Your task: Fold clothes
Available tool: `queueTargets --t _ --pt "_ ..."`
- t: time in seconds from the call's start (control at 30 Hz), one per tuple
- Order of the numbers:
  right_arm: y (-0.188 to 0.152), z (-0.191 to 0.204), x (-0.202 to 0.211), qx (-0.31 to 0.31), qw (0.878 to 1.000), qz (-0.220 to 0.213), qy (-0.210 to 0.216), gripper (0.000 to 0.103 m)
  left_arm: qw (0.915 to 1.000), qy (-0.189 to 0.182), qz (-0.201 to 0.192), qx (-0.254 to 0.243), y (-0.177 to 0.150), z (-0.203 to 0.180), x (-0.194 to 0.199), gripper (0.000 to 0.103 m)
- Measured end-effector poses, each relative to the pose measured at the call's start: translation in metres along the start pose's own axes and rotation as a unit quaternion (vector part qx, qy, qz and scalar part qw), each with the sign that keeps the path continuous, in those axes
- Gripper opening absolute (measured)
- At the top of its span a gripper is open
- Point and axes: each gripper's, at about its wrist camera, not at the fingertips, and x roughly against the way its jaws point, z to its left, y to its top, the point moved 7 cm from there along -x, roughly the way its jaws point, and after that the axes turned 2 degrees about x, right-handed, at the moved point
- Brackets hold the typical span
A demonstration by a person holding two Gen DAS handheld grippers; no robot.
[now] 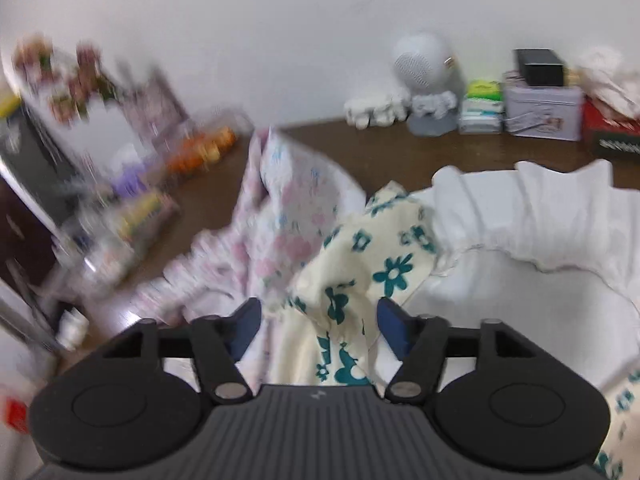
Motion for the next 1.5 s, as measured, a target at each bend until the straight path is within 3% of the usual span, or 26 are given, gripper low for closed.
queueTargets --t 0.13,0.23,0.3,0.4,0.57,0.63,0.7,0.77,0.83,0.87,0.9,1.03,1.1,1.13,1.17,1.2,1.27,1.33,1.43,1.5 --pt "0.002 -0.015 0.067 -0.003 1.0 -0.027 0.007 0.066 0.994 -0.057 -0.023 0.09 0.019 0.023 0.01 0.054" --pt "-0.007 -0.03 0.106 0.027 0.999 -0.035 -0.025 0.066 0.9948 -0.024 -0.011 0.098 0.03 0.032 -0.008 0.052" --pt "-0.026 -0.041 0.116 0.059 0.996 -0.013 -0.059 0.066 0.9948 -0.024 0.018 0.097 0.027 0.029 -0.021 0.052" --pt "-0.057 -0.054 0.114 0.09 0.992 0.023 -0.085 0.066 0.9953 -0.037 0.05 0.074 0.014 0.018 -0.027 0.052" --pt "-0.098 -0.019 0.085 0.155 0.983 0.085 -0.047 0.062 0.9952 -0.032 0.071 0.059 -0.009 0.008 -0.026 0.052" --pt "-0.122 0.012 0.079 0.221 0.969 0.108 -0.026 0.062 0.995 -0.028 0.071 0.064 -0.013 0.006 -0.029 0.039" --pt "-0.149 0.041 0.074 0.286 0.95 0.128 -0.007 0.062 0.9953 -0.031 0.067 0.062 -0.011 0.004 -0.031 0.006" --pt "-0.172 0.051 0.072 0.32 0.937 0.14 -0.008 0.061 0.9968 -0.028 0.06 0.045 -0.006 -0.001 -0.032 0.004" --pt "-0.186 0.051 0.067 0.333 0.931 0.147 -0.025 0.05 0.9986 -0.012 0.052 0.005 0.0 -0.01 -0.029 0.003" --pt "-0.191 0.048 0.065 0.335 0.929 0.151 -0.033 0.028 0.9988 -0.003 0.046 -0.018 0.003 -0.014 -0.027 0.003" --pt "-0.192 0.043 0.065 0.327 0.932 0.151 -0.039 0.01 0.9982 0.008 0.038 -0.046 0.006 -0.019 -0.023 0.002" --pt "-0.185 0.016 0.078 0.268 0.951 0.148 -0.052 0.002 0.9863 0.047 0.011 -0.157 0.015 -0.04 -0.008 0.002" --pt "-0.184 0.002 0.086 0.234 0.96 0.15 -0.045 0.004 0.9821 0.024 0.017 -0.186 0.013 -0.049 -0.008 0.013" --pt "-0.185 -0.003 0.09 0.213 0.964 0.155 -0.03 0.006 0.9837 -0.001 0.022 -0.179 0.011 -0.052 -0.009 0.017" --pt "-0.183 -0.009 0.094 0.189 0.97 0.154 -0.011 0.017 0.985 -0.024 0.027 -0.169 0.01 -0.053 -0.009 0.031" --pt "-0.179 -0.013 0.104 0.164 0.976 0.14 0.01 0.041 0.988 -0.042 0.031 -0.146 0.01 -0.05 -0.009 0.041" --pt "-0.17 -0.021 0.128 0.115 0.986 0.111 0.053 0.056 0.9928 -0.069 0.03 -0.094 0.012 -0.04 -0.006 0.041" --pt "-0.156 -0.043 0.158 0.08 0.993 0.068 0.052 0.056 0.9956 -0.087 0.019 -0.027 0.02 -0.019 -0.002 0.041" --pt "-0.144 -0.091 0.179 0.048 0.997 0.036 -0.04 0.055 0.995 -0.069 0.007 0.072 0.032 0.024 -0.008 0.041" --pt "-0.143 -0.124 0.182 0.029 0.994 0.034 -0.105 0.049 0.9936 -0.049 0.018 0.1 0.035 0.039 -0.021 0.028"
